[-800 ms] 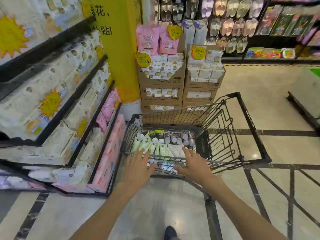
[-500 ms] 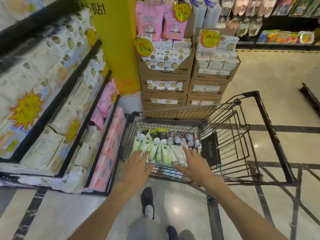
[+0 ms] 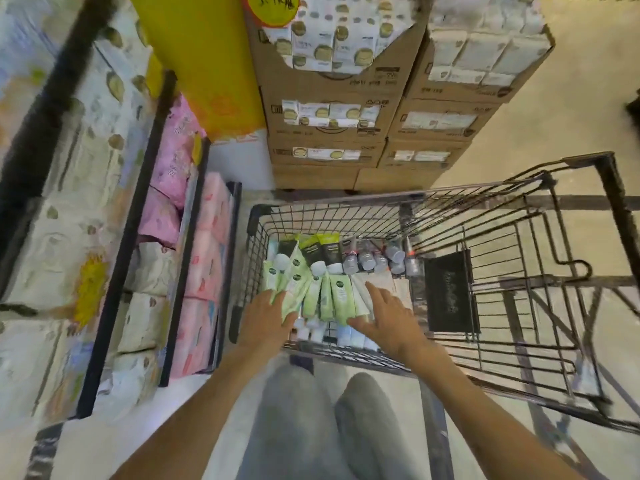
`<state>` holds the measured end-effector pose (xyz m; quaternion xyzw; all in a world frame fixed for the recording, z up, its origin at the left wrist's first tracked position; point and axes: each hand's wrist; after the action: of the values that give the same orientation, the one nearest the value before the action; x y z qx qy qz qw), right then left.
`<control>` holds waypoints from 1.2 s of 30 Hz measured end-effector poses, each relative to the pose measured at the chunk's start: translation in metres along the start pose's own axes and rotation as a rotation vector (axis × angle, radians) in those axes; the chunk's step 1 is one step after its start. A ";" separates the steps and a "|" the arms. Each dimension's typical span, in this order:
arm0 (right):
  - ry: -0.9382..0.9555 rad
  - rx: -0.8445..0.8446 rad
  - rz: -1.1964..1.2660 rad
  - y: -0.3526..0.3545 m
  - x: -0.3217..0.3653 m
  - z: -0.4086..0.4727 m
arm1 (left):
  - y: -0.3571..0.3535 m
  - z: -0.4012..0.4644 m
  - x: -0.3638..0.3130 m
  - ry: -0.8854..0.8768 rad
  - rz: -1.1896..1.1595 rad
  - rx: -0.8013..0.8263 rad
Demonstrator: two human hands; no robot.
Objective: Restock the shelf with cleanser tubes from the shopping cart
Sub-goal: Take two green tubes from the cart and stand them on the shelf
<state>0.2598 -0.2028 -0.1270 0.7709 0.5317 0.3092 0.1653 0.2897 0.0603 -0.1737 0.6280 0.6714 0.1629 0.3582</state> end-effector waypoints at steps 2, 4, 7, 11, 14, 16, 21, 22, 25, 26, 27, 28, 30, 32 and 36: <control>-0.018 0.032 0.008 -0.006 0.000 0.021 | -0.008 0.022 0.011 0.026 -0.045 0.044; -0.030 0.065 0.024 -0.014 -0.001 0.042 | -0.020 0.045 0.022 0.075 -0.094 0.094; -0.045 0.114 0.063 -0.026 -0.007 0.076 | -0.041 0.082 0.036 0.123 -0.153 0.120; -0.064 0.174 0.103 -0.045 -0.016 0.118 | -0.057 0.123 0.043 0.178 -0.250 0.084; -0.064 0.213 0.153 -0.062 -0.025 0.143 | -0.067 0.144 0.045 0.215 -0.319 0.040; -0.059 0.221 0.166 -0.073 -0.031 0.155 | -0.072 0.153 0.043 0.247 -0.335 -0.007; -0.052 0.258 0.162 -0.093 -0.040 0.178 | -0.082 0.173 0.037 0.393 -0.430 -0.105; -0.048 0.259 0.168 -0.097 -0.040 0.181 | -0.085 0.175 0.037 0.420 -0.427 -0.113; -0.034 0.251 0.199 -0.104 -0.039 0.189 | -0.091 0.176 0.035 0.444 -0.420 -0.156; -0.026 0.248 0.210 -0.106 -0.038 0.190 | -0.094 0.177 0.036 0.442 -0.453 -0.181; -0.019 0.246 0.216 -0.109 -0.038 0.192 | -0.094 0.178 0.036 0.441 -0.489 -0.199; -0.015 0.245 0.220 -0.110 -0.037 0.193 | -0.094 0.179 0.036 0.436 -0.516 -0.213; -0.011 0.248 0.239 -0.111 -0.035 0.194 | -0.093 0.182 0.036 0.427 -0.546 -0.218; -0.004 0.245 0.256 -0.112 -0.032 0.194 | -0.091 0.181 0.035 0.429 -0.592 -0.203; 0.001 0.237 0.271 -0.113 -0.024 0.196 | -0.091 0.169 0.034 0.446 -0.750 -0.126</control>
<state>0.3010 -0.1672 -0.3480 0.8493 0.4559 0.2643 0.0299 0.3411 0.0394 -0.3601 0.2671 0.9026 0.1939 0.2763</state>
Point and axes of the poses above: each hand's wrist, its own z-axis towards the middle knuckle, its own y-axis out of the back of the hand, x = y × z, and after that the axes turned 14 degrees about x, right-handed
